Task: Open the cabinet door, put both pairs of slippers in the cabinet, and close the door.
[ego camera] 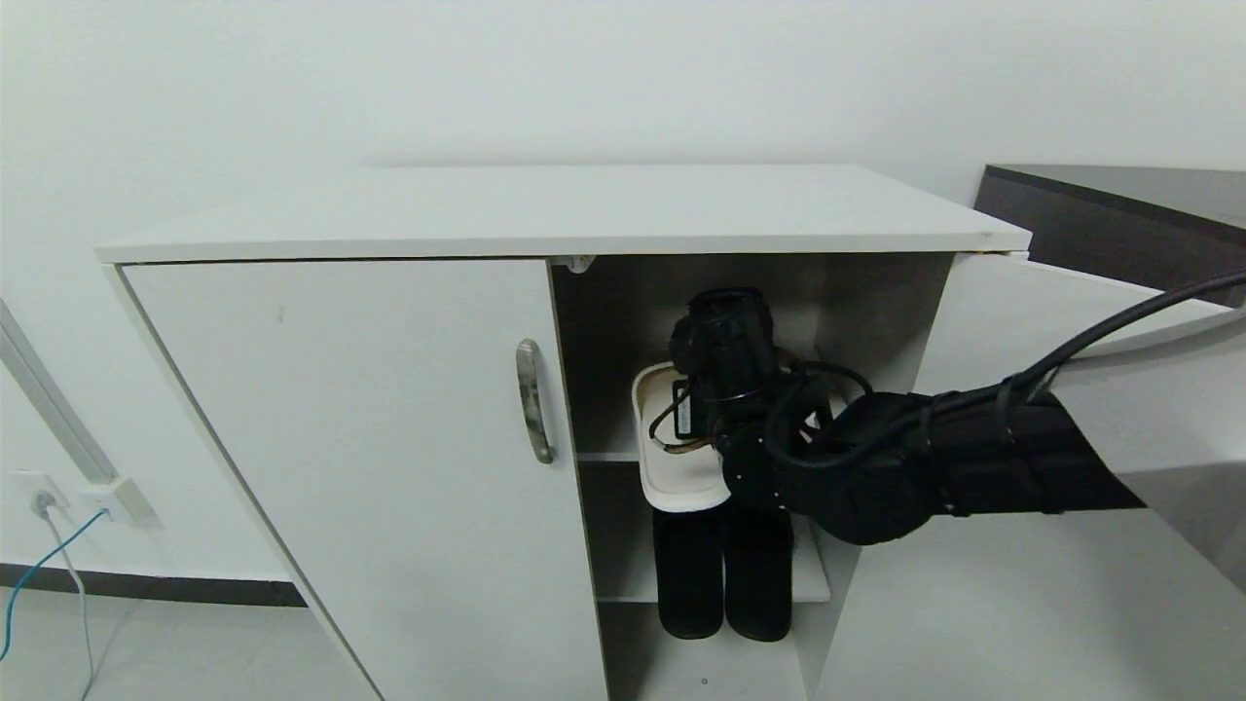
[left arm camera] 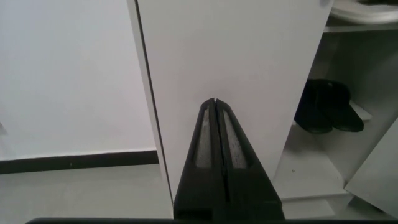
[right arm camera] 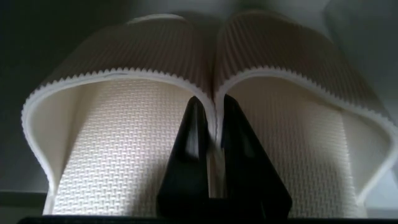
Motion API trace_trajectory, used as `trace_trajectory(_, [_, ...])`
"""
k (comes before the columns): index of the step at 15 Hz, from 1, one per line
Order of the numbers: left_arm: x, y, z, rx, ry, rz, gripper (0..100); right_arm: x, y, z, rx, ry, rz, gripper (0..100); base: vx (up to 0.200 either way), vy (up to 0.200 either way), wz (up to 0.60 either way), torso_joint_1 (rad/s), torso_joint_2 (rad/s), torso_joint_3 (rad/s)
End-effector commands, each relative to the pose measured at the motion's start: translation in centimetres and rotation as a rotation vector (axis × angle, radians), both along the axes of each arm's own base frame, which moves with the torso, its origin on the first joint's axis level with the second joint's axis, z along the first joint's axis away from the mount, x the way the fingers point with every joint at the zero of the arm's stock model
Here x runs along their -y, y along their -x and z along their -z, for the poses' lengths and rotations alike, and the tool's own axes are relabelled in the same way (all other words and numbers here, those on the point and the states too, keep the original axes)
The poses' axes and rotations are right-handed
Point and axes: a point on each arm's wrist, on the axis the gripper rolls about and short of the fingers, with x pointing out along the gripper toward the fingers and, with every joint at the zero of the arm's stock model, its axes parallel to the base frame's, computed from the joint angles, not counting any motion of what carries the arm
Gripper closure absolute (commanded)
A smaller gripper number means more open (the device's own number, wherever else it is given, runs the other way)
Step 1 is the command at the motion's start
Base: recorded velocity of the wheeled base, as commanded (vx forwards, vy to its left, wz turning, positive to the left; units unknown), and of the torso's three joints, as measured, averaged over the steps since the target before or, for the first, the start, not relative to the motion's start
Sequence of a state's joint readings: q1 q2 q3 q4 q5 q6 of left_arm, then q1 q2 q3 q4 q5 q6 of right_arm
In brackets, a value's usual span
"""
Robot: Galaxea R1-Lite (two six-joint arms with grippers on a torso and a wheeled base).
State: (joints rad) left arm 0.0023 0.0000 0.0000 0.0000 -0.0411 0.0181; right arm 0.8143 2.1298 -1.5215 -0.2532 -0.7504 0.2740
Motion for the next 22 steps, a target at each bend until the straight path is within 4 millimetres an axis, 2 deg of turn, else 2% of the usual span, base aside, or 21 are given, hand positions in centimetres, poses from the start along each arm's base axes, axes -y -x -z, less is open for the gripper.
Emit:
trace_trajectory(1, [0.0, 0.0, 0.0, 0.000, -0.002, 0.000, 100, -0.3, -2.4, 0.1, 0.007, -0.011, 0.034, 100, 0.000, 0.000, 0.00, 0.000, 0.00, 0.000])
trace_trajectory(6, [0.0, 0.0, 0.0, 0.000, 0.000, 0.000, 100, -0.9, -4.8, 0.1, 0.040, -0.034, 0.064, 100, 0.000, 0.000, 0.00, 0.000, 0.00, 0.000])
trace_trajectory(14, [0.0, 0.0, 0.0, 0.000, 0.000, -0.002, 100, -0.8, -5.2, 0.6, 0.033, -0.013, 0.068, 100, 0.000, 0.000, 0.00, 0.000, 0.00, 0.000])
trace_trajectory(15, [0.0, 0.0, 0.0, 0.000, 0.001, -0.002, 100, -0.8, -5.2, 0.7, 0.032, -0.012, 0.068, 0, 0.000, 0.000, 0.00, 0.000, 0.00, 0.000])
trace_trajectory(18, [0.0, 0.0, 0.0, 0.000, 0.003, -0.002, 100, -0.6, -5.0, 0.7, 0.026, -0.005, 0.070, 0, 0.000, 0.000, 0.00, 0.000, 0.00, 0.000])
trace_trajectory(22, [0.0, 0.0, 0.0, 0.000, 0.004, -0.005, 100, -0.1, -2.7, -0.3, 0.016, -0.001, 0.050, 0, 0.000, 0.000, 0.00, 0.000, 0.00, 0.000])
